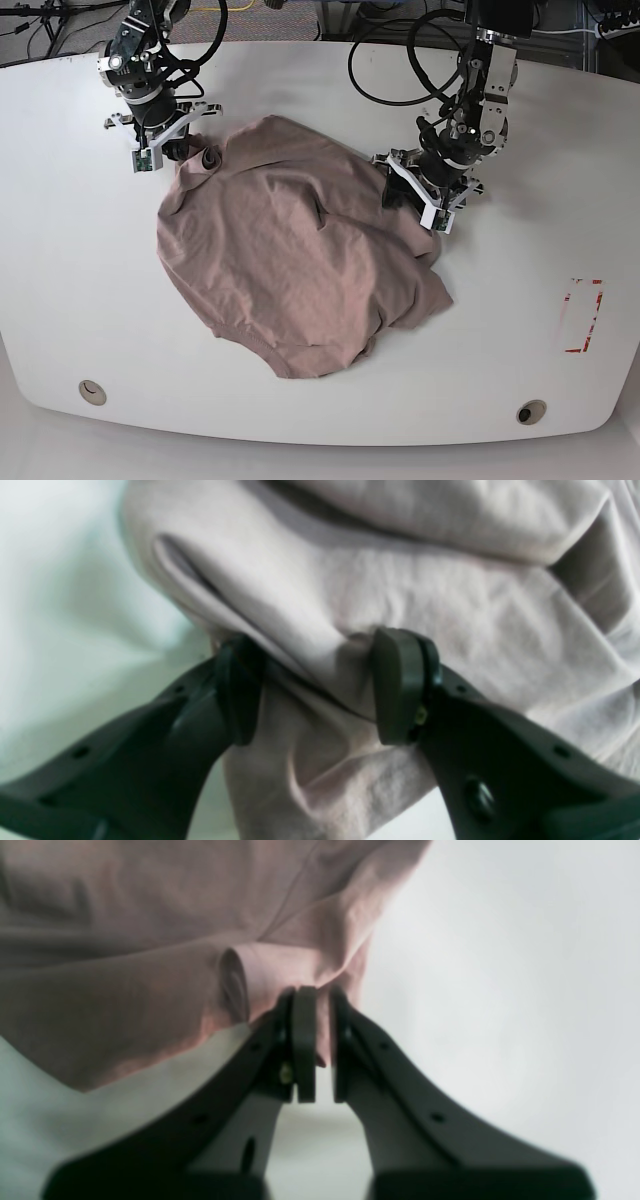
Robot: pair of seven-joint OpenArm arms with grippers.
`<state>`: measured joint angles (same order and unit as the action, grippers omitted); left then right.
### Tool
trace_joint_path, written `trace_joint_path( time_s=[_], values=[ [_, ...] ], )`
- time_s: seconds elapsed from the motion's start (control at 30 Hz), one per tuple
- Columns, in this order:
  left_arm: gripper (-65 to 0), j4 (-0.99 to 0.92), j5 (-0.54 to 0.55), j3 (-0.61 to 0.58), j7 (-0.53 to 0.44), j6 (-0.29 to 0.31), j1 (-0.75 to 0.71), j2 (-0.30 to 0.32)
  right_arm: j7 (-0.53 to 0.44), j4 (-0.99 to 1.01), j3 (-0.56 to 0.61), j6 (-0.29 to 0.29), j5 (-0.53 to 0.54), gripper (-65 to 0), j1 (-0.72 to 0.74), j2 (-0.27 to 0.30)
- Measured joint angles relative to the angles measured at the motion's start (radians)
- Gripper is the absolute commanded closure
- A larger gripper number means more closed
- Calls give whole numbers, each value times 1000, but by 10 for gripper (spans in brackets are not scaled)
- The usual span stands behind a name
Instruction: Fold the T-shirt properly
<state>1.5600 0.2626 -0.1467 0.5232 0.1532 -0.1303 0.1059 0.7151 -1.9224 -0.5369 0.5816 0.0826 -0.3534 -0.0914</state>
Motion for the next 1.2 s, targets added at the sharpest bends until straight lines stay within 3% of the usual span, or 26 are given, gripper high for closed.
trace_joint_path(
  time_s=[0.37,0.73,1.1,1.2],
  values=[
    [-275,6,0,22,0,0,-13,0,0,-1,1,-1,4,-25,0,0],
    [-332,29,0,100,8,-4,-32,3,0,-1,1,-2,5,-27,1,0],
    [-291,35,2,64,45,5,-42,0,0,-1,1,-1,6,-35,1,-1],
    [-322,60,2,58,76,5,-43,3,0,-1,1,-1,8,-40,1,0]
  ],
)
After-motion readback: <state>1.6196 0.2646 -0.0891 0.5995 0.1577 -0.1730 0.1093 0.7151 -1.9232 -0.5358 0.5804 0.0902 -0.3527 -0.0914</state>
